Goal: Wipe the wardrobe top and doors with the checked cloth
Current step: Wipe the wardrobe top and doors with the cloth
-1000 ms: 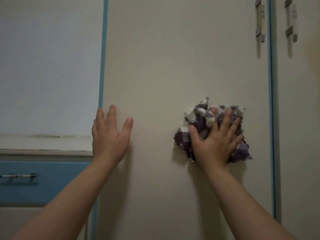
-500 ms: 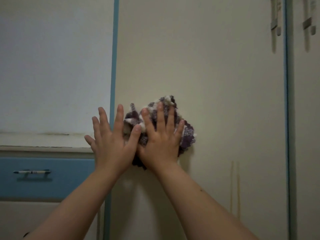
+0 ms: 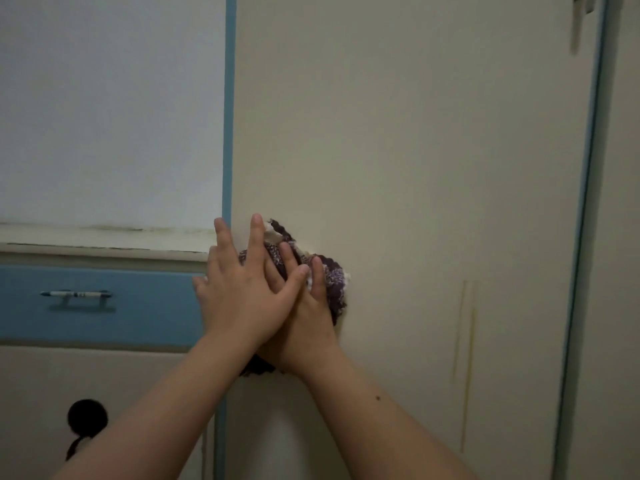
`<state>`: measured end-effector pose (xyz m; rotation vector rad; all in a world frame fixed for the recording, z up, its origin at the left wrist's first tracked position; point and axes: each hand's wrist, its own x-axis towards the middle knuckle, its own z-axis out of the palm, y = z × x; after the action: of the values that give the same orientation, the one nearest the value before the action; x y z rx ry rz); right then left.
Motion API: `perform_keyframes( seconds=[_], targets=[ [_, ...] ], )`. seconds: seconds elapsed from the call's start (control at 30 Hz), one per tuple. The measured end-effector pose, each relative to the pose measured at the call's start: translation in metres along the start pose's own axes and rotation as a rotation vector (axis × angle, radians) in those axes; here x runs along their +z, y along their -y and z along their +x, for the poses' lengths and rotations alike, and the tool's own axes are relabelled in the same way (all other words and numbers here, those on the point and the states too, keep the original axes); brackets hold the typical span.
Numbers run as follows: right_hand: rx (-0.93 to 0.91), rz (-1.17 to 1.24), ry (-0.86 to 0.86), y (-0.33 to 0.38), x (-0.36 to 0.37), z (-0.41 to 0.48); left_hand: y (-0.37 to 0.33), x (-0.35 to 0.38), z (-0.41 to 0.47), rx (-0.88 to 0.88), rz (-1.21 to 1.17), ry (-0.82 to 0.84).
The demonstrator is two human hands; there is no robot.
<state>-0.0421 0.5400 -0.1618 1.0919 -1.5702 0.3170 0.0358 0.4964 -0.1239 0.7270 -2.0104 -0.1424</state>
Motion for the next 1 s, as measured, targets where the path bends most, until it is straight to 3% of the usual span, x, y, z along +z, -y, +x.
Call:
perform_keyframes(
  seconds=[0.17, 0.43, 0.73, 1.0],
  targets=[
    [-0.04, -0.023, -0.025, -0.012, 0.002, -0.01, 0.001, 0.006, -0.016, -0.027, -0.049, 0.016],
    [0.043, -0.073, -0.13, -0.072, -0.009, -0.037, 0.002, 0.02, -0.034, -0.065, -0.147, 0.027],
    [0.375, -0.096, -0.211, -0.179, -0.033, -0.092, -0.015, 0.026, -0.036, -0.134, -0.228, 0.023],
    [0.61, -0.057, -0.24, -0.213, -0.035, -0.142, -0.016, 0.028, -0.035, -0.128, -0.156, 0.005]
  ],
)
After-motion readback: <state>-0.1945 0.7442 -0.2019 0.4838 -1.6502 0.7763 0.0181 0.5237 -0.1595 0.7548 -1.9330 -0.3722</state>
